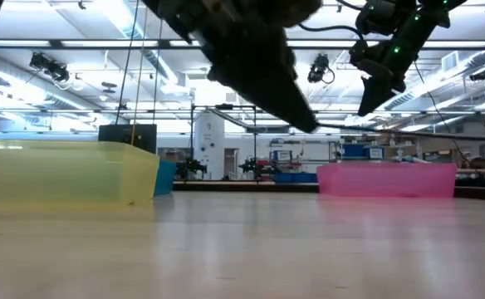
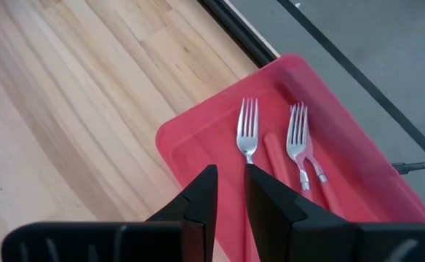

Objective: Sort silverware by color (type)
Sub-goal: Put the black fork into the yellow bin

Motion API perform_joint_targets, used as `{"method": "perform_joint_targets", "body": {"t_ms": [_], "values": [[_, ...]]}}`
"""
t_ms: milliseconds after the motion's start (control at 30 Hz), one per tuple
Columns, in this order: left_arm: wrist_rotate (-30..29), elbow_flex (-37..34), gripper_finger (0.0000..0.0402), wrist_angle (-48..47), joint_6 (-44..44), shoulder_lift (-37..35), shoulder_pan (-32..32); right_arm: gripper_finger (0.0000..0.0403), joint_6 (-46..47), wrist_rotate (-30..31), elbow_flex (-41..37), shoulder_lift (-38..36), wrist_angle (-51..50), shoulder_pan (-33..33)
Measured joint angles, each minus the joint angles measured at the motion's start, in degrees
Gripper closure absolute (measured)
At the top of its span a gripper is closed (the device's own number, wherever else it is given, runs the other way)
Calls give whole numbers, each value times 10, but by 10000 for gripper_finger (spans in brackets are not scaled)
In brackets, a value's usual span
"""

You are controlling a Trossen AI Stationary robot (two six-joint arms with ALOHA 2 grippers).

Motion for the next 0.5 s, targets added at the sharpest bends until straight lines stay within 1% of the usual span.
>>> {"method": "perform_joint_targets", "body": {"t_ms": [67, 233, 300, 333, 500], "values": [[-17, -1, 401, -44, -5, -20, 1, 325, -1, 0, 0, 0, -3, 0], [-49, 0, 401, -106, -22, -74, 10, 325, -4, 0, 0, 0, -11, 0], [-51, -4, 401, -118, -29, -96, 15, 325, -4, 0, 0, 0, -13, 1], [-53, -9, 401, -142, -36, -108, 15, 325, -5, 0, 0, 0, -13, 1], [-82, -53, 401, -165, -66, -189, 18, 325, -19, -1, 0, 0, -19, 6]]}}
